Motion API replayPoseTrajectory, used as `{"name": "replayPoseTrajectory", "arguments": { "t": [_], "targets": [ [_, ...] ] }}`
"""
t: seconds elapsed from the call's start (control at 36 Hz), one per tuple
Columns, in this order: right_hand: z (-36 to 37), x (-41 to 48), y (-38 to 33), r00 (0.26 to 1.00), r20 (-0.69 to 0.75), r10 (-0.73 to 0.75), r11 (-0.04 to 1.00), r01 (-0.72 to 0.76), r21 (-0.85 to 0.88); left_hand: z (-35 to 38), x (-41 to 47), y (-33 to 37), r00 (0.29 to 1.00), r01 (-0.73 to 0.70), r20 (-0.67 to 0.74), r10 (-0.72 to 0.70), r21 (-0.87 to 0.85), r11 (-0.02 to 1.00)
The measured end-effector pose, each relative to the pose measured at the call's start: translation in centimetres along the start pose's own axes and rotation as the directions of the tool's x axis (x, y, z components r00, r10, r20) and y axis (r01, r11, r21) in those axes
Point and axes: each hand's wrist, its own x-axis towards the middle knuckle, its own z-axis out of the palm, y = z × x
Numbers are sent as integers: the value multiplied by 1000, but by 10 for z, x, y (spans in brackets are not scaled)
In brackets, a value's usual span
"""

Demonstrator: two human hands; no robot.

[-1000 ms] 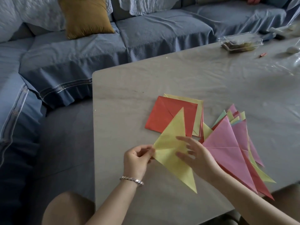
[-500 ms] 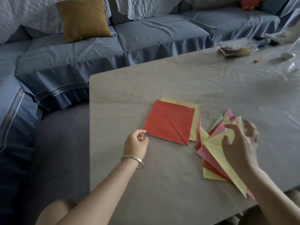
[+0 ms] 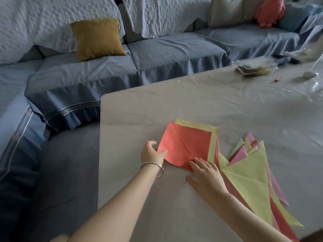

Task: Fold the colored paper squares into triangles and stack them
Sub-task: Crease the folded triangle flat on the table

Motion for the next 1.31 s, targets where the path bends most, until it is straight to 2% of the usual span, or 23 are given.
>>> {"name": "replayPoseTrajectory", "arguments": {
  "t": [0.14, 0.28, 0.36, 0.44, 0.56, 0.64, 0.69, 0.75, 0.83, 0.92, 0.94, 1.0, 1.11, 1.19, 1.31],
  "targets": [
    [3, -3, 2, 993, -110, -49, 999, 47, -23, -1, -4, 4, 998, -49, -23, 50, 22, 999],
    [7, -8, 12, 959, -250, -136, 988, 151, 40, -15, -8, -7, 1000, 13, 15, -13, -28, 1000],
    [9, -11, 18, 950, -245, -195, 978, 208, 28, -27, -10, -19, 1000, 11, 24, -10, -65, 998],
    [4, -14, 18, 945, -212, -250, 966, 259, 16, -35, -9, -30, 1000, -12, 24, 13, -32, 999],
    [2, -17, 12, 932, -223, -286, 953, 301, 32, -44, -15, -40, 991, -110, -43, 125, 247, 963],
    [2, -19, 6, 919, -221, -325, 941, 338, 25, -54, -25, -37, 977, -151, -97, 189, 304, 941],
    [2, -21, 2, 912, -193, -361, 928, 371, 18, -56, -22, -40, 974, -178, -93, 204, 232, 956],
    [3, -23, -1, 909, -156, -386, 920, 393, 15, -60, -21, -43, 987, -147, -52, 151, 64, 987],
    [2, -24, -3, 893, -154, -422, 903, 430, 17, -66, -25, -49, 998, 51, 44, -42, -215, 975],
    [3, -28, 0, 870, -233, -434, 877, 467, 114, -72, -37, -49, 965, 229, 200, -170, -318, 920],
    [2, -30, 2, 867, -253, -428, 868, 473, 150, -73, -40, -51, 953, 257, 240, -186, -311, 915],
    [1, -35, 7, 866, -261, -426, 849, 482, 216, -74, -44, -57, 951, 223, 259, -167, -203, 953],
    [1, -43, 15, 859, -105, -501, 802, 507, 317, -70, -44, -65, 967, 67, 245, -68, 12, 998],
    [1, -47, 15, 836, -55, -546, 784, 532, 320, -61, -41, -58, 970, 47, 235, -56, 43, 998],
    [-4, -48, 13, 847, -39, -530, 773, 502, 388, -45, -37, -46, 977, 10, 213, -20, 44, 999]
  ]
}}
